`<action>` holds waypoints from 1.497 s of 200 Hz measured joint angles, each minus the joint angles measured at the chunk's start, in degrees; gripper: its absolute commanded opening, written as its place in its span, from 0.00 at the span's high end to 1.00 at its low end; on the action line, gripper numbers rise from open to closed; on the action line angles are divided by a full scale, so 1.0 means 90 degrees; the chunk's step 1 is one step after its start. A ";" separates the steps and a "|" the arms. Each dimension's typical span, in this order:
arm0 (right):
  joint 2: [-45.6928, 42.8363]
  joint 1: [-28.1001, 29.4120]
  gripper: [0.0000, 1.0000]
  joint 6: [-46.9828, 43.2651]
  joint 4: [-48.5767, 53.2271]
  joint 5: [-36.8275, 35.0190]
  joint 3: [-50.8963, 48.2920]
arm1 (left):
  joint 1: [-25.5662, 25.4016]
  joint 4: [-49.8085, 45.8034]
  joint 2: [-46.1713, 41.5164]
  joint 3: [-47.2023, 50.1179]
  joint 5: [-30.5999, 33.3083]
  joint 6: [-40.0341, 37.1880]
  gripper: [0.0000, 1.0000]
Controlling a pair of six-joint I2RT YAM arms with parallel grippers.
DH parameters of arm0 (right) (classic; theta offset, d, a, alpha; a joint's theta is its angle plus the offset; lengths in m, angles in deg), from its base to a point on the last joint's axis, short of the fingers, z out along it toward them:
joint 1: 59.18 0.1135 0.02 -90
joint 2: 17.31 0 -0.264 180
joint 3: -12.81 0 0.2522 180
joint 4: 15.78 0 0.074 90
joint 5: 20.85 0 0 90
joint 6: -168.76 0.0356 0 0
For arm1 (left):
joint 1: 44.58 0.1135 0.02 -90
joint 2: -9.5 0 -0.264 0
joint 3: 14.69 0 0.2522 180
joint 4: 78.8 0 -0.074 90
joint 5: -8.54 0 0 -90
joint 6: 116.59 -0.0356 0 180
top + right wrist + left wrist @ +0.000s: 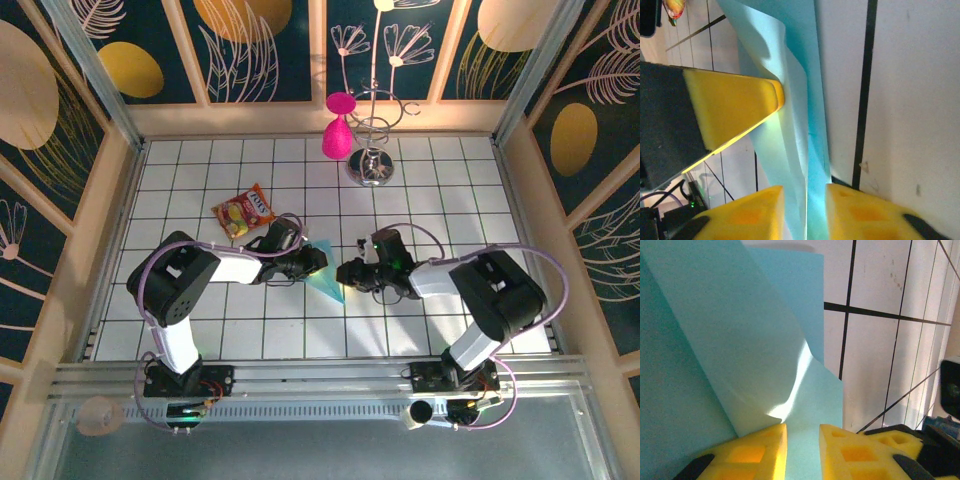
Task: Fold a paper plane with a square sheet of paper (pick it up from the middle)
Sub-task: Fourth fold the wing at the center of the table.
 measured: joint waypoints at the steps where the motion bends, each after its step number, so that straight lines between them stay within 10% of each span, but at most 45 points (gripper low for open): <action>1: -0.0017 0.0000 0.67 -0.0007 0.0015 0.0000 0.0000 | 0.0000 0.0002 0.0000 -0.0002 0.0000 0.0000 0.76; 93: -0.0573 0.0478 0.87 -0.0753 0.1632 -0.0782 0.0940 | -0.0010 -0.0238 0.0005 -0.0121 0.0070 -0.0002 0.76; 299: 0.0148 0.0801 0.89 -0.0865 0.2239 -0.0748 0.1110 | -0.0029 -0.0726 0.0058 -0.0381 0.0143 -0.0002 0.75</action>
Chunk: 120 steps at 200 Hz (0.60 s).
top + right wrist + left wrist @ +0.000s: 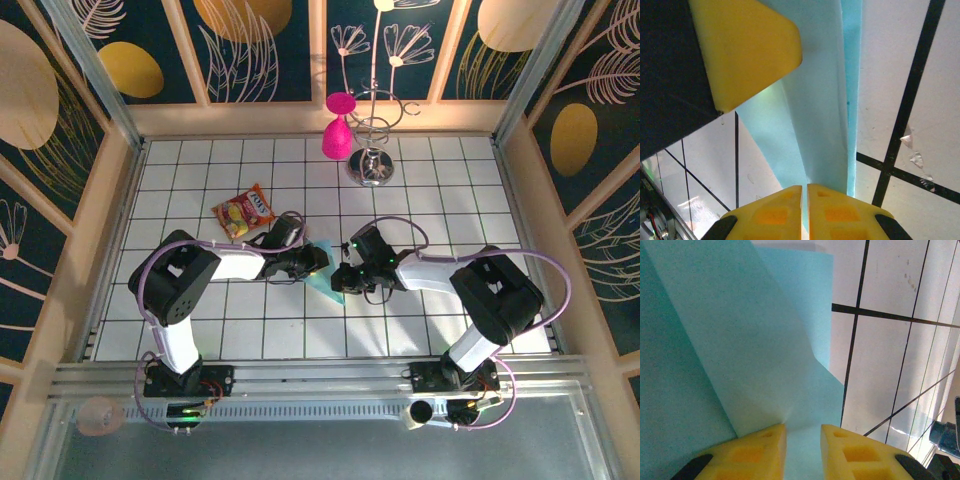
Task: Fold a paper plane with a square sheet of paper (pick it up from the middle)
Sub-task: Fourth fold the wing at the center of the table.
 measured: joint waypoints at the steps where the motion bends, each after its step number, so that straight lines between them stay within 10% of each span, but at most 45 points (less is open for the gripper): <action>1: 0.0000 0.0000 0.89 0.0000 0.0000 0.0000 -0.0002 | 0.0000 0.0000 0.0000 0.0000 0.0000 0.0000 0.75; 120: -0.0219 0.0007 0.89 -0.0168 0.0170 0.0143 -0.0335 | -0.0017 -0.0066 0.0000 -0.0032 0.0066 0.0002 0.75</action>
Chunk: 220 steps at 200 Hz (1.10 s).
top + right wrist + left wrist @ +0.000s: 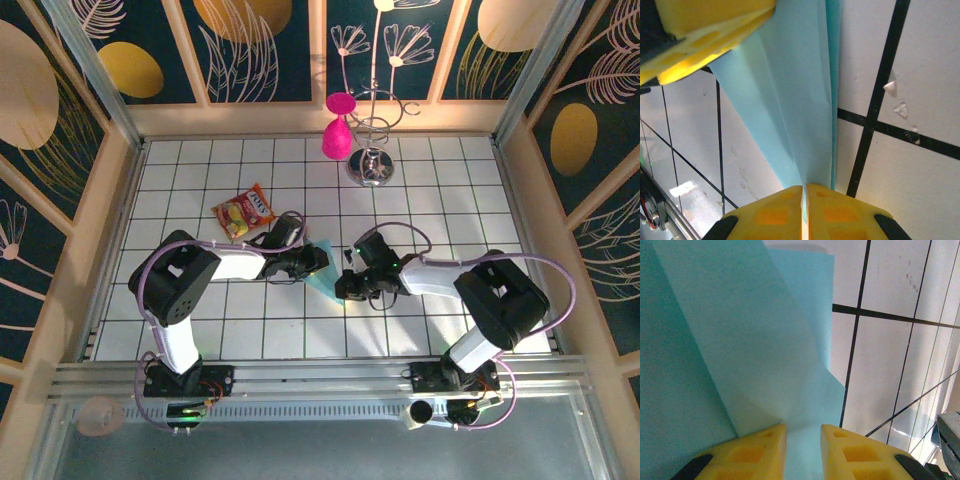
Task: Fold a paper plane with a square sheet of paper (pick it up from the middle)
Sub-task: Fourth fold the wing at the center of the table.
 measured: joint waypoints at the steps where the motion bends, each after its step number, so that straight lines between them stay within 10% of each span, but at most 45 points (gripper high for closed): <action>1: 0.0000 0.0000 0.89 0.0000 0.0000 0.0002 -0.0002 | 0.0000 0.0000 0.0002 0.0000 0.0000 0.0000 0.75; 220: -0.1353 0.0138 1.00 -0.0073 0.0175 -0.0328 -0.0194 | -0.0007 -0.0056 0.0000 -0.0010 0.0051 0.0000 0.79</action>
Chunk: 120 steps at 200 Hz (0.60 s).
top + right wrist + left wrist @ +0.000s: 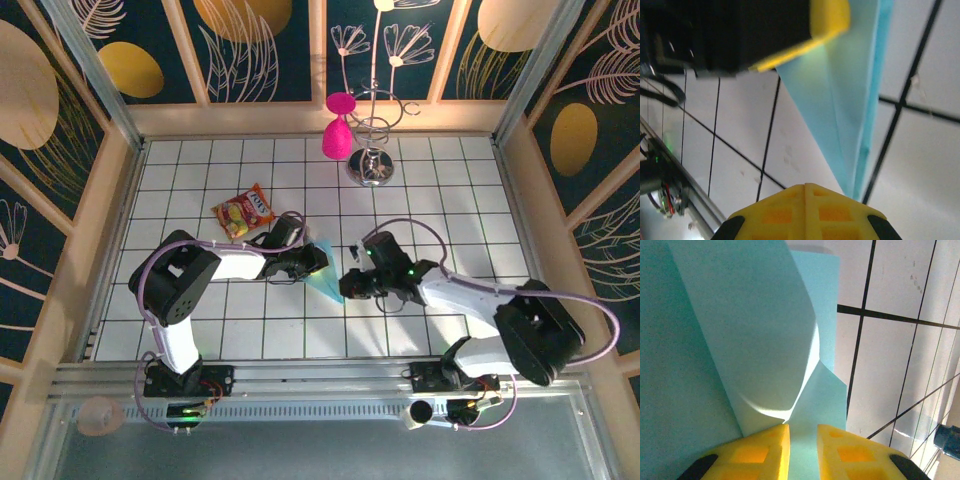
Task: Fold a paper plane with a square sheet of paper (pick it up from the middle)
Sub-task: Fourth fold the wing at the center of the table.
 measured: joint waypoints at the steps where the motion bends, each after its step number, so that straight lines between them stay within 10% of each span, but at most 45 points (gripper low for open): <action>1: 0.0019 0.0000 1.00 0.0000 -0.0012 0.0000 0.0012 | 0.0000 0.0000 0.0000 0.0000 0.0000 0.0000 0.79; 120: 0.1664 -0.0012 1.00 0.0291 -0.0534 -0.0175 0.0423 | 0.0000 -0.0034 0.0000 -0.0010 0.0005 -0.0010 0.79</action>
